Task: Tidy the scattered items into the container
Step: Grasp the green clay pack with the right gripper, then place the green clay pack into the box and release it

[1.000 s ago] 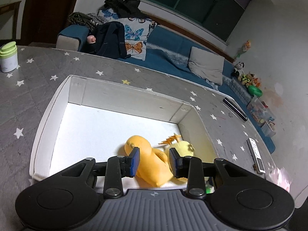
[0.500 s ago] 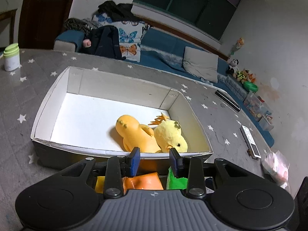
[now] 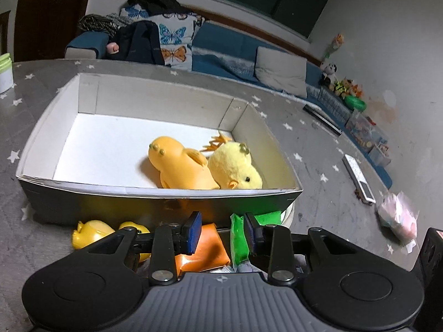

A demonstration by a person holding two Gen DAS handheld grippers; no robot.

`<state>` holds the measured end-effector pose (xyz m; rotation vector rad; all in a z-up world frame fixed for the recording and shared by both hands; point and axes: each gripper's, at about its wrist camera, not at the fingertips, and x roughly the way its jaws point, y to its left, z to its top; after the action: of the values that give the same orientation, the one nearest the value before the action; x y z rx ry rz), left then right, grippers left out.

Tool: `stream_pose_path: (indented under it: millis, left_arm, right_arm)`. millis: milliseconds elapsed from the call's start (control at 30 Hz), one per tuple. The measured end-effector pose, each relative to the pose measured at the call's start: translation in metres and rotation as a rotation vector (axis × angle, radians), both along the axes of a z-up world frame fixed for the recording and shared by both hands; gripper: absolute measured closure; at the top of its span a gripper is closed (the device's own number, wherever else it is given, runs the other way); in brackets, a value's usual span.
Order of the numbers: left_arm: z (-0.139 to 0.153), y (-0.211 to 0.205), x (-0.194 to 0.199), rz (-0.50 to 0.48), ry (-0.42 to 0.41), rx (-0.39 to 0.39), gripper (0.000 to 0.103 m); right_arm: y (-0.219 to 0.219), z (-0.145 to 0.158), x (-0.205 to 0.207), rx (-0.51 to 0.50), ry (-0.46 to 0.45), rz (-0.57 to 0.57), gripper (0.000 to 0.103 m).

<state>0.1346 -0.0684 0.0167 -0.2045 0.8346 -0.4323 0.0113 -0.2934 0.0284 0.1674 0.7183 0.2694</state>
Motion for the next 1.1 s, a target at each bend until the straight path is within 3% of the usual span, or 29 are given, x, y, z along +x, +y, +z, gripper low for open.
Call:
stream_pose_path:
  millis: [400,533,667,1100]
  left_arm:
    - [-0.019,-0.014,0.014,-0.044,0.045,0.006,0.068]
    - [-0.022,-0.015,0.016,-0.070,0.053,-0.011,0.068]
    - [-0.024,-0.017,0.016,-0.096,0.062,-0.032,0.077]
    - [-0.014,-0.015,0.004,-0.111,0.027,-0.037,0.079]
  right_arm:
    - [0.001,-0.004,0.006,-0.003,-0.003,0.025,0.040]
    - [0.002,-0.003,0.008,0.013,0.003,0.043,0.047]
    - [0.004,-0.003,0.006,0.008,-0.002,0.044,0.049]
    - [0.005,0.007,-0.008,0.001,-0.023,0.031,0.053]
